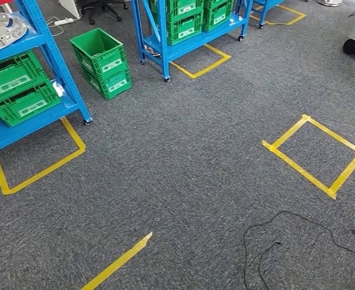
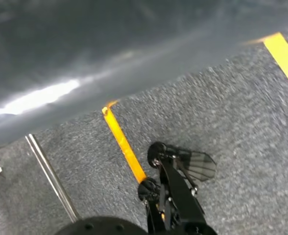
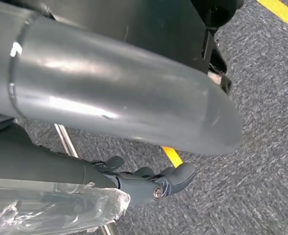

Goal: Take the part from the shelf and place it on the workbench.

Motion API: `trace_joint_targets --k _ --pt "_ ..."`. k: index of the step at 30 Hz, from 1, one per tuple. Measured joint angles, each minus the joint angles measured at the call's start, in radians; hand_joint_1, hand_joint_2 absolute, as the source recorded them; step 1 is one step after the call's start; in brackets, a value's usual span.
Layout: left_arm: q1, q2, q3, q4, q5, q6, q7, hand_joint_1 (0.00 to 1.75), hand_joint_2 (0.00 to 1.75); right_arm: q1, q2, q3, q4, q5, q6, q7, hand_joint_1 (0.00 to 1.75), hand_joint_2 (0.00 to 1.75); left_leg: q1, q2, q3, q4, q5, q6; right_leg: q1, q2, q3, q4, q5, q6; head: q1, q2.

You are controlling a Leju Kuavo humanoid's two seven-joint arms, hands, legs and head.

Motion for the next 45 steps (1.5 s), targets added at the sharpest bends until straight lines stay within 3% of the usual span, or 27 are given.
trace_joint_targets --k 3,5,7,9,11,13,14,16,17,19,20,21,23,24,26,27,29,31,33,34,35,36,38,40,42,44,45 --pt "-0.001 0.0 0.006 -0.006 -0.006 -0.002 0.001 0.0 0.0 -0.001 -0.001 0.0 0.002 0.003 -0.004 0.0 0.0 0.0 0.004 -0.018 0.001 -0.004 0.003 0.005 -0.008 0.031 -0.083 0.174 -0.088 0.014 0.007 0.0" --pt "0.0 -0.001 0.008 -0.009 -0.012 -0.002 0.001 0.0 0.0 0.0 -0.002 0.0 0.004 0.005 -0.006 0.002 0.0 0.0 0.005 -0.035 0.001 -0.003 0.003 0.005 -0.011 0.035 -0.129 0.26 -0.107 0.018 0.006 0.0" --pt "0.001 -0.002 0.01 -0.01 -0.014 -0.002 0.001 0.0 0.0 0.0 -0.002 0.0 0.005 0.007 -0.006 0.002 0.0 0.0 0.006 -0.056 0.004 -0.003 0.002 0.004 -0.014 0.042 -0.104 0.196 -0.05 0.02 0.007 0.0" --pt "-0.001 -0.004 0.011 -0.011 -0.015 -0.002 0.001 0.0 0.0 -0.001 -0.003 0.0 0.006 0.007 -0.007 0.002 0.0 0.0 0.007 -0.08 0.007 -0.001 0.001 -0.004 -0.021 0.083 -0.036 0.052 0.014 0.021 0.007 0.0" --pt "-0.004 -0.003 0.011 -0.014 -0.016 -0.002 0.0 0.0 0.0 -0.003 -0.003 0.0 0.009 0.007 -0.006 0.002 0.0 0.0 0.007 -0.103 0.002 0.002 0.002 -0.016 -0.026 0.118 0.004 -0.022 0.03 0.016 0.006 0.0" --pt "-0.002 -0.002 0.012 -0.016 -0.018 -0.002 -0.001 0.0 0.0 -0.005 -0.004 0.0 0.011 0.01 -0.004 0.002 0.0 0.0 0.009 -0.123 -0.006 0.001 0.008 -0.028 -0.024 0.107 0.01 -0.026 0.03 0.005 0.005 0.0" --pt "-0.001 -0.002 0.013 -0.016 -0.02 -0.002 -0.002 0.0 0.0 -0.006 -0.004 0.0 0.011 0.012 -0.002 0.002 0.0 0.0 0.01 -0.12 -0.009 0.004 0.006 -0.033 -0.024 0.096 0.011 -0.028 0.032 -0.001 0.005 0.0" --pt "-0.001 -0.003 0.015 -0.016 -0.023 -0.002 -0.003 0.0 0.0 -0.006 -0.006 0.001 0.013 0.016 0.005 0.0 0.0 0.0 0.009 -0.08 -0.034 0.058 -0.029 -0.04 -0.026 0.069 0.012 -0.033 0.033 -0.013 -0.001 0.0" --pt "-0.003 -0.004 0.017 -0.016 -0.023 -0.002 -0.004 0.0 0.0 -0.006 -0.007 0.001 0.014 0.017 0.008 -0.002 0.0 0.0 0.008 -0.052 -0.061 0.116 -0.061 -0.044 -0.024 0.054 0.013 -0.033 0.033 -0.017 -0.005 0.0" --pt "-0.007 -0.005 0.021 -0.016 -0.025 -0.002 -0.004 0.0 0.0 -0.005 -0.009 0.002 0.019 0.019 0.012 -0.002 0.0 0.0 0.009 -0.026 -0.126 0.25 -0.12 -0.048 -0.02 0.023 0.012 -0.033 0.03 -0.023 -0.007 0.0" --pt "-0.006 -0.006 0.024 -0.016 -0.026 -0.002 -0.004 0.0 0.0 -0.005 -0.01 0.002 0.021 0.019 0.013 -0.003 0.0 0.0 0.009 -0.023 -0.144 0.289 -0.128 -0.048 -0.018 0.009 0.013 -0.033 0.028 -0.024 -0.007 0.0" --pt "-0.005 -0.006 0.025 -0.016 -0.027 -0.002 -0.004 0.0 0.0 -0.005 -0.012 0.002 0.023 0.019 0.013 -0.003 0.0 0.0 0.009 -0.022 -0.143 0.29 -0.116 -0.046 -0.016 -0.004 0.014 -0.033 0.027 -0.026 -0.007 0.0" --pt "-0.002 -0.006 0.028 -0.016 -0.029 -0.001 -0.004 0.0 0.0 -0.007 -0.013 0.003 0.025 0.021 0.016 -0.004 0.0 0.0 0.006 -0.005 -0.089 0.189 -0.049 -0.036 -0.011 -0.026 0.021 -0.033 0.023 -0.026 -0.007 0.0" --pt "-0.002 -0.005 0.029 -0.016 -0.031 0.0 -0.005 0.0 0.0 -0.009 -0.013 0.003 0.027 0.021 0.018 -0.005 0.0 0.0 0.0 0.019 -0.053 0.121 -0.021 -0.027 -0.008 -0.037 0.022 -0.033 0.02 -0.024 -0.007 0.0" --pt "-0.008 -0.004 0.031 -0.017 -0.033 0.001 -0.006 0.0 0.0 -0.013 -0.013 0.003 0.032 0.022 0.02 -0.006 0.0 0.0 -0.012 0.059 -0.009 0.03 0.0 -0.012 -0.002 -0.058 0.026 -0.031 0.013 -0.017 -0.007 0.0" --pt "-0.009 -0.004 0.031 -0.017 -0.034 0.002 -0.006 0.0 0.0 -0.015 -0.013 0.003 0.034 0.022 0.022 -0.007 0.0 0.0 -0.016 0.065 -0.006 0.018 -0.004 -0.007 0.0 -0.069 0.026 -0.031 0.011 -0.013 -0.007 0.0" --pt "-0.005 -0.004 0.033 -0.017 -0.035 0.002 -0.007 0.0 0.0 -0.02 -0.014 0.003 0.036 0.022 0.025 -0.007 0.0 0.0 -0.014 0.045 -0.007 0.009 0.0 0.0 0.0 -0.08 0.031 -0.031 0.006 -0.003 -0.007 0.0" --pt "-0.002 -0.005 0.035 -0.017 -0.035 0.002 -0.007 0.0 0.0 -0.022 -0.014 0.003 0.038 0.022 0.026 -0.008 0.0 0.0 -0.007 0.024 -0.005 0.0 0.006 0.009 -0.003 -0.035 0.014 0.012 -0.024 0.008 -0.003 0.0" --pt "-0.006 -0.007 0.036 -0.017 -0.035 0.002 -0.007 0.0 0.0 -0.021 -0.016 0.003 0.041 0.022 0.027 -0.008 0.0 0.0 -0.002 0.0 -0.006 -0.002 0.01 0.014 -0.008 0.022 -0.046 0.135 -0.086 0.015 0.002 0.0" --pt "-0.008 -0.007 0.037 -0.017 -0.035 0.002 -0.007 0.0 0.0 -0.02 -0.017 0.003 0.043 0.022 0.027 -0.008 0.0 0.0 -0.002 -0.013 -0.008 -0.002 0.01 0.015 -0.01 0.032 -0.081 0.203 -0.113 0.017 0.003 0.0" --pt "-0.008 -0.007 0.037 -0.017 -0.035 0.002 -0.007 0.0 0.0 -0.019 -0.019 0.003 0.044 0.022 0.027 -0.008 0.0 0.0 -0.002 -0.026 -0.008 -0.002 0.01 0.015 -0.011 0.036 -0.108 0.25 -0.123 0.019 0.003 0.0" --pt "-0.008 -0.008 0.037 -0.017 -0.035 0.002 -0.007 0.0 0.0 -0.018 -0.02 0.003 0.046 0.022 0.027 -0.007 0.0 0.0 -0.002 -0.04 -0.007 -0.001 0.01 0.015 -0.011 0.037 -0.117 0.259 -0.112 0.02 0.003 0.0" --pt "-0.006 -0.01 0.037 -0.017 -0.035 0.002 -0.007 0.0 0.0 -0.018 -0.021 0.003 0.047 0.022 0.027 -0.007 0.0 0.0 0.0 -0.068 -0.002 -0.001 0.01 0.012 -0.014 0.05 -0.08 0.161 -0.036 0.02 0.003 0.0" --pt "-0.008 -0.01 0.037 -0.017 -0.035 0.002 -0.007 0.0 0.0 -0.019 -0.022 0.003 0.05 0.022 0.029 -0.008 0.0 0.0 -0.001 -0.093 -0.001 0.002 0.008 0.004 -0.022 0.102 -0.02 0.026 0.021 0.019 0.003 0.0" --pt "-0.01 -0.009 0.038 -0.017 -0.035 0.002 -0.007 0.0 0.0 -0.021 -0.022 0.004 0.052 0.022 0.029 -0.008 0.0 0.0 -0.001 -0.116 -0.008 0.005 0.011 -0.008 -0.025 0.133 0.006 -0.024 0.027 0.011 0.003 0.0" --pt "-0.007 -0.007 0.038 -0.017 -0.035 0.002 -0.007 0.0 0.0 -0.022 -0.022 0.004 0.053 0.022 0.03 -0.009 0.0 0.0 0.003 -0.137 -0.016 0.006 0.014 -0.02 -0.024 0.112 0.012 -0.028 0.03 -0.002 0.003 0.0" --pt "-0.006 -0.007 0.039 -0.017 -0.035 0.002 -0.007 0.0 0.0 -0.022 -0.023 0.004 0.053 0.023 0.03 -0.009 0.0 0.0 0.004 -0.129 -0.021 0.014 0.008 -0.025 -0.024 0.099 0.014 -0.031 0.032 -0.009 0.001 0.0"
